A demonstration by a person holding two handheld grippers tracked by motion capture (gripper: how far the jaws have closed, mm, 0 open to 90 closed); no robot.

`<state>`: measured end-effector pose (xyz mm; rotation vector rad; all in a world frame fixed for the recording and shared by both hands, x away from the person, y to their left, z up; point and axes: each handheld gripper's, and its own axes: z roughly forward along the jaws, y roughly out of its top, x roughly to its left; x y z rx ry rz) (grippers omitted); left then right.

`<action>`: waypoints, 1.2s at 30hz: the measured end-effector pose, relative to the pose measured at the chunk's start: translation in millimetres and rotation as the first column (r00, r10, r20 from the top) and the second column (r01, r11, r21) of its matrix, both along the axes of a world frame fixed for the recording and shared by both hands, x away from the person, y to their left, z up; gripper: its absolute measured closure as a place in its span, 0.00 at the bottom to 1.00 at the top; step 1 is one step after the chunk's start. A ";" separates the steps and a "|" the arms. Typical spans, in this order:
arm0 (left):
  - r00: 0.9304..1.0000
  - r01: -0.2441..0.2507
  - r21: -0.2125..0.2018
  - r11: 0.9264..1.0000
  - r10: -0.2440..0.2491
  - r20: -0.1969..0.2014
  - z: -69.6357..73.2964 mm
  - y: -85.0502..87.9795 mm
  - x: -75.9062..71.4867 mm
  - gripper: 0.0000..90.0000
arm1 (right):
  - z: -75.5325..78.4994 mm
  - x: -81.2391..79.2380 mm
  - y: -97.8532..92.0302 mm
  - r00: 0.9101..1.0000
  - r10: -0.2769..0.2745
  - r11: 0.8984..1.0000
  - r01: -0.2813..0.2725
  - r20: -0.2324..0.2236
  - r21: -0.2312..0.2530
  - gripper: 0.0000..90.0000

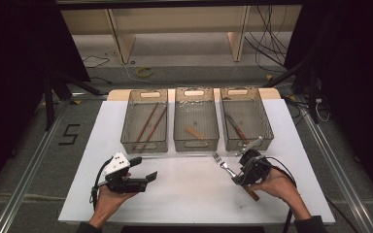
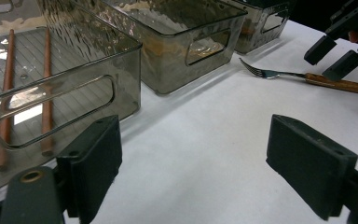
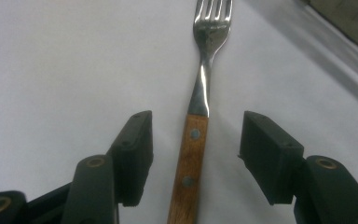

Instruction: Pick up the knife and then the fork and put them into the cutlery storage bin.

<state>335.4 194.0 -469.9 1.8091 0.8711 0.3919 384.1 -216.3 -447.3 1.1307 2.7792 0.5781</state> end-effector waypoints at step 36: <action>1.000 0.006 0.004 1.000 -0.006 -0.001 -0.5 -1.3 0.1 0.19 | -11.9 1.3 6.0 0.998 0.053 0.992 -0.054 -0.014 -0.118 0.84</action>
